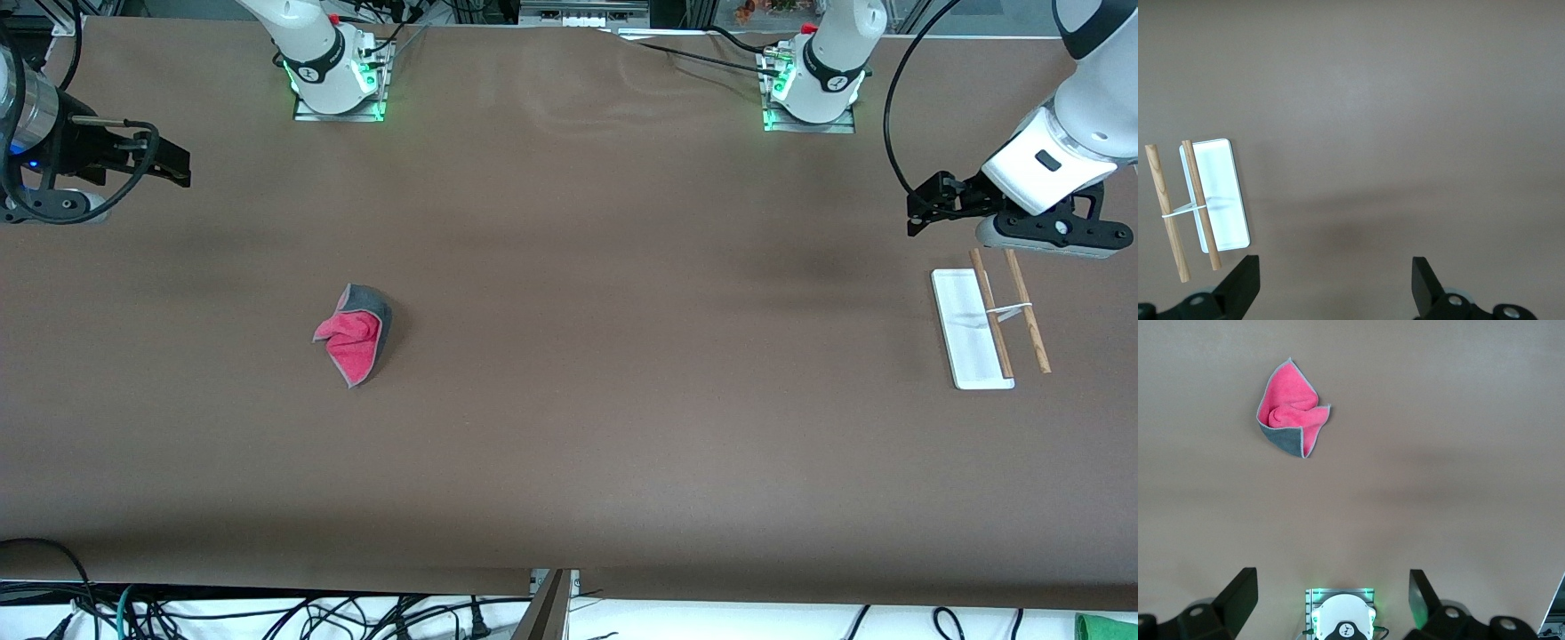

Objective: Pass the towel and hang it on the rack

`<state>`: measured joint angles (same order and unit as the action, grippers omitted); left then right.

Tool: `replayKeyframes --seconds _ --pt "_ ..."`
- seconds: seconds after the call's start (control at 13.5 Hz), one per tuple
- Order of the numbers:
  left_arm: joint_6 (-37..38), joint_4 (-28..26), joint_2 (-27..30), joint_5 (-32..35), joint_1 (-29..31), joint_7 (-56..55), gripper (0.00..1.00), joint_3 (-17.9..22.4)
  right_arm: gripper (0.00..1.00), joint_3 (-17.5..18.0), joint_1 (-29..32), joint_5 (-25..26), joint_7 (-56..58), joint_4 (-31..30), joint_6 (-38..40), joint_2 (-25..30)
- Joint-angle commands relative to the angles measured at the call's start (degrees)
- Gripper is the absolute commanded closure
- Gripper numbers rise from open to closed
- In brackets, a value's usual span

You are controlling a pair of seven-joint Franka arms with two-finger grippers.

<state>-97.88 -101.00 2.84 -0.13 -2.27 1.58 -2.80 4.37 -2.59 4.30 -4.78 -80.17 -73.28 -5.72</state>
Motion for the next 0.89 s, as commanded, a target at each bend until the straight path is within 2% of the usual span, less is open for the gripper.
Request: replayKeyframes --seconds 0.0,0.82 --pt "1.20 1.24 0.24 -0.22 0.16 -0.18 0.00 -0.02 0.00 0.02 0.31 -0.61 -0.67 0.37 -0.20 -0.08" --pt "1.02 1.34 -0.03 -0.14 0.42 -0.17 0.00 0.07 0.00 0.11 0.05 -0.79 -0.58 0.37 -2.30 -0.61"
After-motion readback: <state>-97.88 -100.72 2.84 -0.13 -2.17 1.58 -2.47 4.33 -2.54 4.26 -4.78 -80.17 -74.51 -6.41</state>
